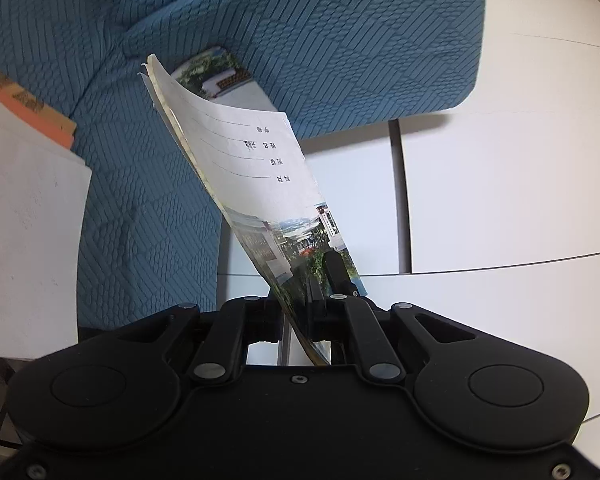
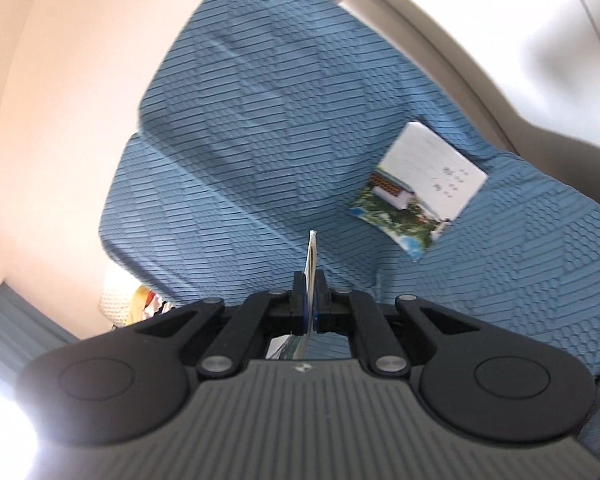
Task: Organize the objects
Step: 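Carry the photo-cover notebook with both grippers toward the book stack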
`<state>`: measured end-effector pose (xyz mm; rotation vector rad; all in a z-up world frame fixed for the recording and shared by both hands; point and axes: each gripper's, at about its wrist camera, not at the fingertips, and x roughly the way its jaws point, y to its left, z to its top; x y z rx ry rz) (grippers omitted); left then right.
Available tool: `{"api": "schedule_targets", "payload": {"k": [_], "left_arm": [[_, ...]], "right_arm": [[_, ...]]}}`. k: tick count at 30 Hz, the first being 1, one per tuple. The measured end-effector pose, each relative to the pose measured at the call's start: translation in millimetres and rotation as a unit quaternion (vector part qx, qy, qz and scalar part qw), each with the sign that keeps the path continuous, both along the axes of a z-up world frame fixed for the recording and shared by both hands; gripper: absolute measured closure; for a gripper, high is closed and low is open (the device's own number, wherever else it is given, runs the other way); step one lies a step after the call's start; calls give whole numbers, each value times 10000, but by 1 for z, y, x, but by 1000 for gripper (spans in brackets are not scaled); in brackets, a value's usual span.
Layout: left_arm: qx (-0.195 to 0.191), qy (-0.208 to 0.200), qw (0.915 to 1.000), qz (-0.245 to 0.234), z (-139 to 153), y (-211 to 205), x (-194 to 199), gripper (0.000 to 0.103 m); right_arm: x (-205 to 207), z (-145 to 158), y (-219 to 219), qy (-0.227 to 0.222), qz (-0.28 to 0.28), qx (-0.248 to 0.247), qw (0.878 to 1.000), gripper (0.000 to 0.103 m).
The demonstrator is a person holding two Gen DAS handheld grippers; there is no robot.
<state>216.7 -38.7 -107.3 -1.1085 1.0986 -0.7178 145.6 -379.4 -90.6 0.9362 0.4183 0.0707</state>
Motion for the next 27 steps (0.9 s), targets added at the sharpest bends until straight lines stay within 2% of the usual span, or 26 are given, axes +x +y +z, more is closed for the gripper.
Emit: {"api": "schedule_targets", "payload": {"k": [5, 9, 17, 24, 27], "left_arm": [[86, -126, 9998, 133, 9, 24, 1, 95], [231, -145, 9995, 186, 4, 43, -1, 95], [764, 112, 9966, 300, -47, 75, -5, 94], [1512, 332, 9875, 281, -94, 86, -6, 93], [1688, 463, 9842, 263, -112, 89, -10, 93]], "right_arm": [[5, 8, 21, -33, 150, -106, 9998, 98], [8, 2, 38, 19, 240, -175, 9996, 98], [9, -43, 80, 305, 375, -415, 9980, 97], [6, -83, 109, 691, 549, -706, 9936, 97], [4, -101, 117, 920, 620, -811, 9905, 97]]}}
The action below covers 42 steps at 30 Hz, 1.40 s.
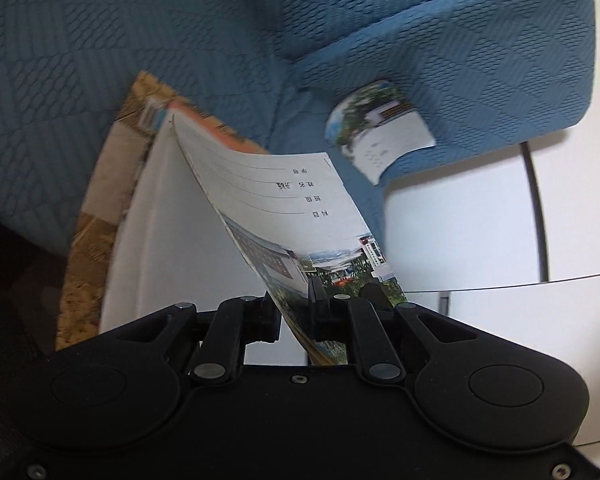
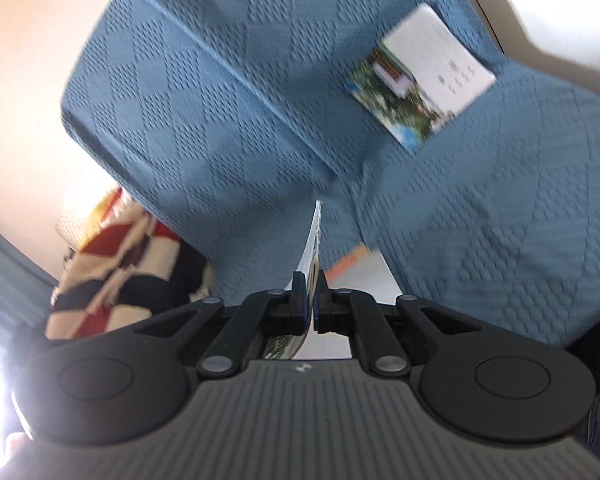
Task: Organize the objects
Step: 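Carry the photo-cover notebook with both grippers toward the book stack, then lower the photo-cover notebook onto the stack and open both grippers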
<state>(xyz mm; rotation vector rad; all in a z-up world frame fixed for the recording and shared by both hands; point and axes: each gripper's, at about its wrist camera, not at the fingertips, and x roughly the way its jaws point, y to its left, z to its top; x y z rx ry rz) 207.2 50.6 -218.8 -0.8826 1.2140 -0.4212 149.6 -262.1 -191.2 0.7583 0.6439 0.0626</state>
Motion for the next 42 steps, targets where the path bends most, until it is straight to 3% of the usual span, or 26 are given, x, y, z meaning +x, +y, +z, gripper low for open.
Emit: {"api": "schedule_targets", "payload": {"k": [8, 10, 12, 15, 17, 19, 26, 29, 35, 42], "left_arm": [[644, 100, 9979, -16, -21, 2, -11, 92], [743, 84, 9972, -29, -21, 1, -14, 91], [826, 72, 9965, -48, -20, 0, -16, 91], [996, 31, 9949, -121, -19, -1, -21, 88], [1252, -40, 9919, -228, -17, -5, -24, 82], [1462, -163, 9886, -314, -15, -9, -28, 69], [2181, -678, 9723, -498, -1, -20, -47, 65], [2263, -776, 9697, -487, -2, -20, -49, 66], [2401, -945, 9648, -509, -3, -23, -50, 68], [2245, -931, 9683, -579, -6, -23, -55, 68]], "right_arm": [[-5, -25, 12, 616, 331, -79, 9975, 91], [-7, -24, 12, 791, 418, -154, 9959, 84], [-11, -21, 11, 953, 511, -244, 9938, 66], [-22, -16, 6, 987, 613, -338, 9927, 51], [-29, -12, 2, 991, 641, -550, 9915, 51], [-34, -11, -1, 996, 633, -818, 9896, 51], [-29, -12, 7, 880, 720, -1183, 9864, 51], [-24, -15, 14, 840, 759, -1334, 9846, 54], [-16, -26, 20, 955, 918, -1450, 9805, 72], [-16, -28, 22, 1011, 1005, -1415, 9796, 72]]}}
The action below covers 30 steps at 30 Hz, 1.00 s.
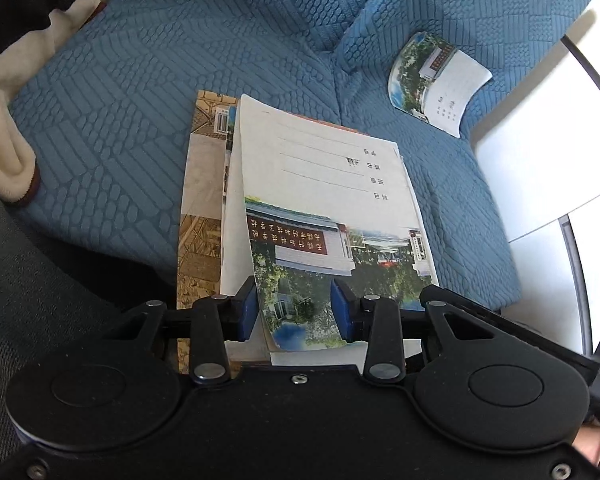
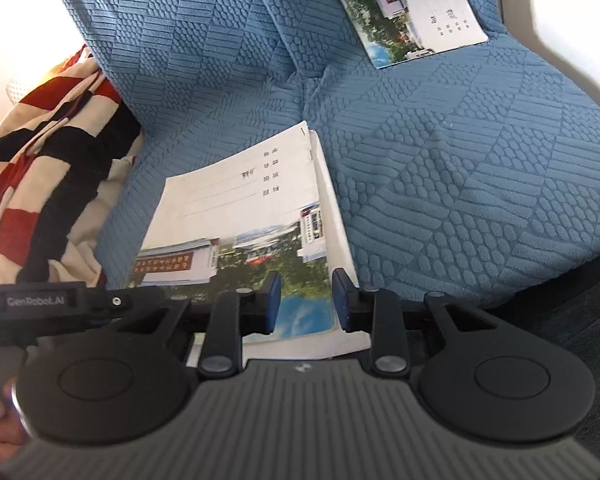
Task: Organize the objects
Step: 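Lower the photo-cover notebook onto the stack and open both grippers, then raise both grippers and move toward the last photo-cover notebook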
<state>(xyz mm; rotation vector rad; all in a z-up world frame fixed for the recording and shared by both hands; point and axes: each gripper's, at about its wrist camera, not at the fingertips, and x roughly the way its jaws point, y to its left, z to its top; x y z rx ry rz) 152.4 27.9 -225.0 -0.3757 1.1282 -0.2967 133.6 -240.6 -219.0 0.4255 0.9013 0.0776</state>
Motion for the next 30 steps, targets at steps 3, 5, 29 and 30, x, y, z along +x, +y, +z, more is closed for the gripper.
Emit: {"api": "schedule_targets", "payload": {"k": [3, 5, 29, 30], "left_arm": [[-23, 40, 10000, 46, 0, 0, -4, 67], [26, 30, 10000, 25, 1, -1, -6, 65], [185, -1215, 9924, -32, 135, -17, -29, 17], [184, -1276, 9916, -45, 141, -19, -31, 16]], "right_arm": [[-1, 1, 0, 38, 20, -24, 10000, 72], [-2, 2, -1, 61, 30, -34, 10000, 71], [-33, 116, -29, -1071, -324, -428, 9928, 70], [-36, 121, -30, -1124, -338, -452, 9921, 70]]}}
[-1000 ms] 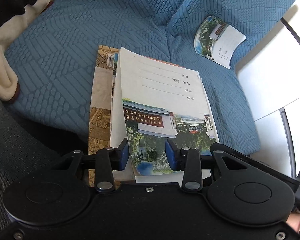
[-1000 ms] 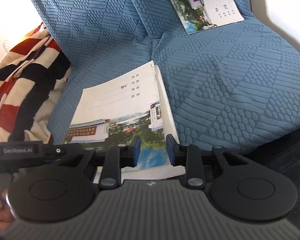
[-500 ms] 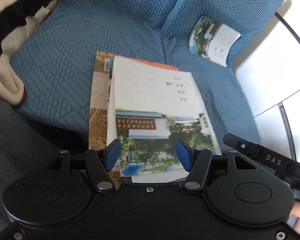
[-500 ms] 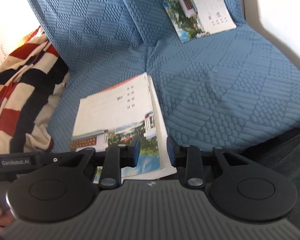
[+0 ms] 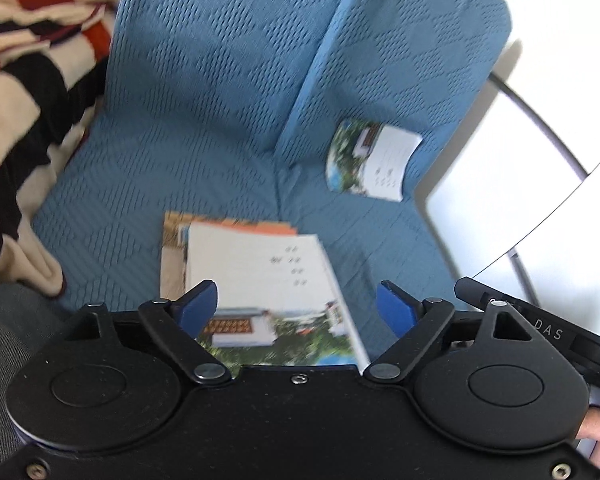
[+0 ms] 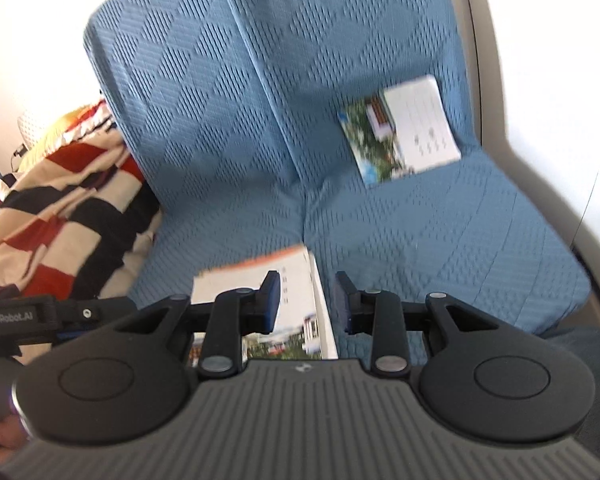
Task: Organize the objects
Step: 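Raise both grippers and move toward the last photo-cover notebook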
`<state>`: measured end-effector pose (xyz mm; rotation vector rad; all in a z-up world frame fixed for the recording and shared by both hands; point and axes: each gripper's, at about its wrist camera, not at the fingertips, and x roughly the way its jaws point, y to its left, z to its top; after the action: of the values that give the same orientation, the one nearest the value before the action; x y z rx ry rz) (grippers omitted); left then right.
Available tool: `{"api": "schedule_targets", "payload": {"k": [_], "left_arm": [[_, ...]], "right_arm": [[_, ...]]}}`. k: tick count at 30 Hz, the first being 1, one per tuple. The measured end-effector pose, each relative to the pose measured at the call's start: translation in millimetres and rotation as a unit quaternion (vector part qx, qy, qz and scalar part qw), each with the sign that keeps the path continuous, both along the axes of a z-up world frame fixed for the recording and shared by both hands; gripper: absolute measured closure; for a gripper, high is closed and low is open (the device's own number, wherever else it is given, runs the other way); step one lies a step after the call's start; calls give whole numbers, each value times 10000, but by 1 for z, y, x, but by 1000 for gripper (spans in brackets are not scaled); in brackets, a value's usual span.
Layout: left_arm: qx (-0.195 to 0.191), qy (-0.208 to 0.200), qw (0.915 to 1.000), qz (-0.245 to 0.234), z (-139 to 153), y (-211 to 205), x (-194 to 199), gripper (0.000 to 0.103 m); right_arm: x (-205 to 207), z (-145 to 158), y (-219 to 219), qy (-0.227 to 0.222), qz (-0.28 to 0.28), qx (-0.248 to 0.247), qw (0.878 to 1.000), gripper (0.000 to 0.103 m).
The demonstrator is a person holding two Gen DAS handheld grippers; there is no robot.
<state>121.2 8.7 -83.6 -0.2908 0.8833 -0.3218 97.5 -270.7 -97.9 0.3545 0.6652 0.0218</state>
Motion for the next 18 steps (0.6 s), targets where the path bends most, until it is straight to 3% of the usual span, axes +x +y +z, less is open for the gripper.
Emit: {"api": "schedule_targets", "payload": {"k": [9, 18], "left_arm": [[126, -513, 9984, -198, 39, -24, -8, 1], [134, -760, 9965, -314, 57, -34, -8, 1]], "right_arm": [[-18, 35, -15, -239, -106, -127, 9996, 69], [-33, 44, -19, -369, -172, -193, 9990, 67]]}}
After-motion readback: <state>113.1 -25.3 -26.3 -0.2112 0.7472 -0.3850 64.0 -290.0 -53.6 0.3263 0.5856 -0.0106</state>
